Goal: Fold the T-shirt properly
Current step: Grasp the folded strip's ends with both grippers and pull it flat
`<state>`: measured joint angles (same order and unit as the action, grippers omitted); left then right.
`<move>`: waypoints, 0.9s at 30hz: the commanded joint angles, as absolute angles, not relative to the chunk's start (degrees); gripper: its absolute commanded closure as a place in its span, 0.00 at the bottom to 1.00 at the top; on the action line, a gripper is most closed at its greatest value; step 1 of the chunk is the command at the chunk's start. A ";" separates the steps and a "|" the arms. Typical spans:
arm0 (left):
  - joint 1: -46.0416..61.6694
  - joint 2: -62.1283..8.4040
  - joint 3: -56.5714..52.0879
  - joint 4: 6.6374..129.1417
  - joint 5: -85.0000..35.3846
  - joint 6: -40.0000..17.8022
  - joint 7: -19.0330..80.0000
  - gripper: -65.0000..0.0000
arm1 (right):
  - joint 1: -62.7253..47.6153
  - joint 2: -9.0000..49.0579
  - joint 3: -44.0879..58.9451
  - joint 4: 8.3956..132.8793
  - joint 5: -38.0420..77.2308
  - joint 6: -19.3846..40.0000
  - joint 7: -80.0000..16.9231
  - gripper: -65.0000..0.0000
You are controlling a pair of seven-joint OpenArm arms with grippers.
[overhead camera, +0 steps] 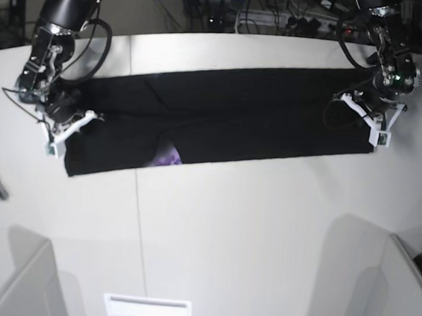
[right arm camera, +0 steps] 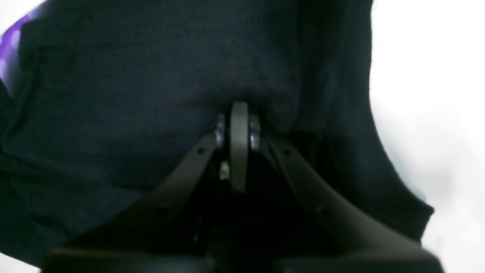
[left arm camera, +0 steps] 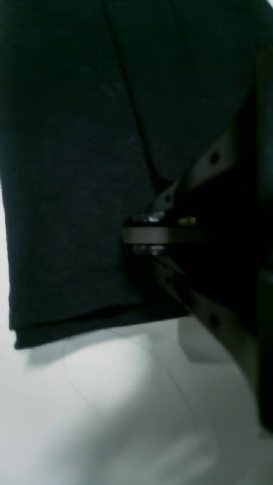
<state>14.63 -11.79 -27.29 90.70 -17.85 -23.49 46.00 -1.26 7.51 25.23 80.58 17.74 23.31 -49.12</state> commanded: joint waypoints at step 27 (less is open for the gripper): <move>7.96 -12.44 -36.35 106.07 -31.52 -21.67 56.48 1.00 | 0.22 2.24 24.04 104.57 8.66 27.74 -54.29 1.00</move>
